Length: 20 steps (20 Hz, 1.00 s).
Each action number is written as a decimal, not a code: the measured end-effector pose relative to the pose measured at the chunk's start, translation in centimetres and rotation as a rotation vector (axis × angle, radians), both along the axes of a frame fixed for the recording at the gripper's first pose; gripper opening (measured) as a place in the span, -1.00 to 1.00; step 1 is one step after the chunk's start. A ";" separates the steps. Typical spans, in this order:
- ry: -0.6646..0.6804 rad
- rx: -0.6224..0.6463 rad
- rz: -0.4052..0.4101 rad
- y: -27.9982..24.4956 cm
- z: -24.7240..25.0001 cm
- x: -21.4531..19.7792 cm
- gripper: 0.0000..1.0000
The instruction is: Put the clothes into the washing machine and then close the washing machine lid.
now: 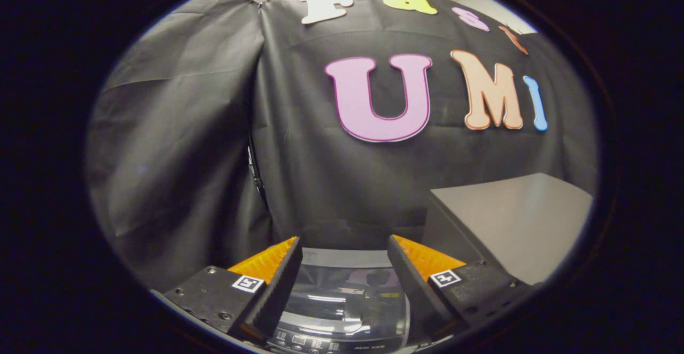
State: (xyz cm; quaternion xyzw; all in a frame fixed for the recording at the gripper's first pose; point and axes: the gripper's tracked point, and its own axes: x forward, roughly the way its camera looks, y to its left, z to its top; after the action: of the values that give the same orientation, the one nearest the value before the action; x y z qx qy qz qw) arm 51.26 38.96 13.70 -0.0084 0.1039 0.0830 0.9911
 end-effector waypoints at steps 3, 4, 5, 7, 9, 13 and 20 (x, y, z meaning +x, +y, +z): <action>-0.037 0.015 -0.008 -1.7 2.4 -1.1 0.95; -0.052 0.015 -0.016 -2.8 3.1 -1.8 0.94; -0.070 0.015 -0.024 -3.7 3.6 -2.7 0.94; -0.092 0.022 -0.044 -5.6 4.4 -3.7 0.94; -0.106 0.024 -0.058 -7.8 4.9 -4.5 0.94; -0.149 0.040 -0.095 -12.5 5.8 -7.4 0.94; -0.207 0.008 -0.137 -23.4 4.3 -13.0 0.94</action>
State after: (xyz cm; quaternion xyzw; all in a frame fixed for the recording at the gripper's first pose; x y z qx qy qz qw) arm 38.23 15.56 17.96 -0.0060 0.0013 0.0143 0.9999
